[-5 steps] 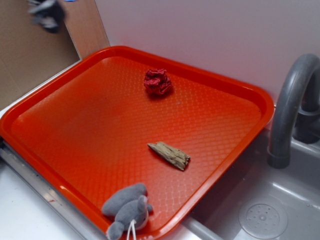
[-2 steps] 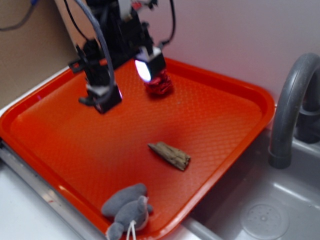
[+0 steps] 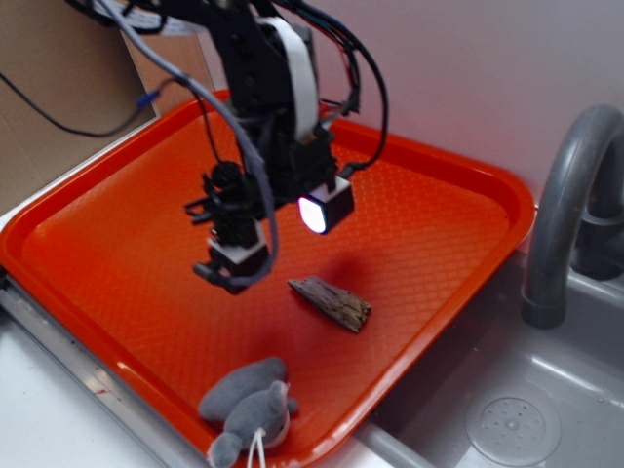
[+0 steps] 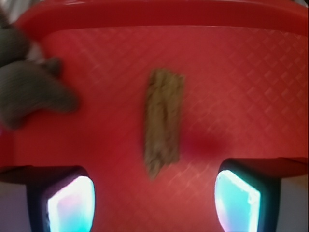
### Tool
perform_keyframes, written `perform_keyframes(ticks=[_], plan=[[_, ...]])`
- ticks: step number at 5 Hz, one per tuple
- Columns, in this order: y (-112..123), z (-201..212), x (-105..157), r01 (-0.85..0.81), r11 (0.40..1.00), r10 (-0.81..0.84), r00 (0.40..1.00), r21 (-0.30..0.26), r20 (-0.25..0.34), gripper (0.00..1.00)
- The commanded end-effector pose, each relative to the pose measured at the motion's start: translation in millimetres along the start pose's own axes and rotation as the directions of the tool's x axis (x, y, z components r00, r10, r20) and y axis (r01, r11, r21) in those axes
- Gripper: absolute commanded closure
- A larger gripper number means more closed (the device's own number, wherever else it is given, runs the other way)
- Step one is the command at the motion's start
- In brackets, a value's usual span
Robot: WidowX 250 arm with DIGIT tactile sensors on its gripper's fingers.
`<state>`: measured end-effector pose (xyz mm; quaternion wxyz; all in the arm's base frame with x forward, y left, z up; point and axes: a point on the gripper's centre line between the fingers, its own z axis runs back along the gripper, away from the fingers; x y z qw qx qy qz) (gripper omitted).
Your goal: Grab the wood chip.
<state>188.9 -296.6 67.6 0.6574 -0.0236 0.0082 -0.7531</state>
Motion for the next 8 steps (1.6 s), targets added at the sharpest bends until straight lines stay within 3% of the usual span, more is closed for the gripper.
perform_keyframes(ticks=[1,2,3,5,6,7,8], plan=[[-29,-14,24,0.114,0.993,-0.114,0.993,-0.01,0.006,0.0],[-33,-27,26,0.125,0.992,-0.125,0.992,-0.016,-0.018,0.0],[-33,-31,27,0.115,0.993,-0.115,0.992,-0.009,-0.052,1.0],[-38,-37,25,0.144,0.989,-0.145,0.987,-0.022,-0.065,1.0],[-33,-28,21,0.03,0.999,-0.031,0.998,-0.019,-0.054,1.0],[-14,23,-1,-0.213,0.977,0.214,0.976,-0.012,0.036,1.0],[0,64,-17,-0.447,0.895,0.446,0.892,-0.008,0.073,1.0]])
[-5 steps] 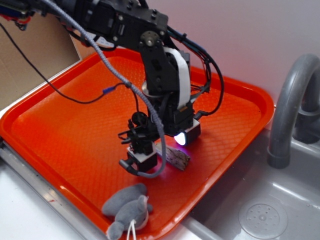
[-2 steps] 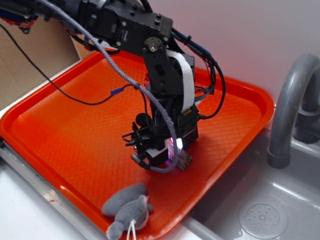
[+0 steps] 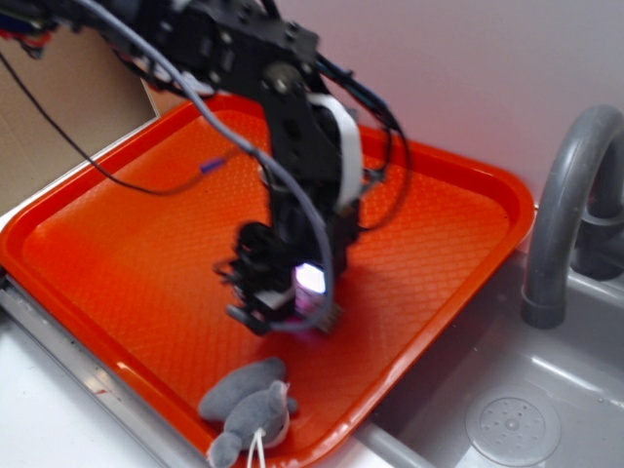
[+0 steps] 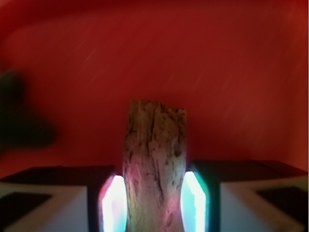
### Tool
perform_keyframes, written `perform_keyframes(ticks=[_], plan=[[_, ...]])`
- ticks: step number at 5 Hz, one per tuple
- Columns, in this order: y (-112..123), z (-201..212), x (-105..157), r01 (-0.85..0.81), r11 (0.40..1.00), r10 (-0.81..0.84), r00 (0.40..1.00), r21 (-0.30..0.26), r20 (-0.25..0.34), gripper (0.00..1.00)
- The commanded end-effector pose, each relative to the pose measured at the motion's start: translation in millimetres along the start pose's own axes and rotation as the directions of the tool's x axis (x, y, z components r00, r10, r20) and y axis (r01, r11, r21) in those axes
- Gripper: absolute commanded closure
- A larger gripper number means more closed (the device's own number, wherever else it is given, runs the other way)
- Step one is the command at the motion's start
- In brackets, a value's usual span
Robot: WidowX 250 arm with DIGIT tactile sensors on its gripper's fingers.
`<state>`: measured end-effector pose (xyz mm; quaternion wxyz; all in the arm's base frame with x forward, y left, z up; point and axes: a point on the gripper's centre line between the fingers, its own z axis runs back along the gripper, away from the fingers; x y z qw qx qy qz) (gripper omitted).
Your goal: Grab the wood chip.
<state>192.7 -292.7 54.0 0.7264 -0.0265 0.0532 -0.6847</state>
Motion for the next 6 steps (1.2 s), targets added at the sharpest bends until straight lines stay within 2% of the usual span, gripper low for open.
perform_keyframes(ticks=[1,2,3,4,5,6], plan=[[-5,107,-50,-0.492,0.87,0.478,0.855,0.024,0.203,1.0],[-13,137,-85,-0.697,0.707,0.686,0.717,0.12,0.125,1.0],[-31,163,-101,-0.847,0.496,0.844,0.522,0.191,0.121,1.0],[-44,182,-110,-0.947,0.266,0.944,0.294,0.18,0.153,1.0],[-50,192,-111,-0.989,0.018,0.98,0.046,0.144,0.194,1.0],[-44,192,-110,-0.976,-0.19,0.968,-0.169,0.102,0.183,1.0]])
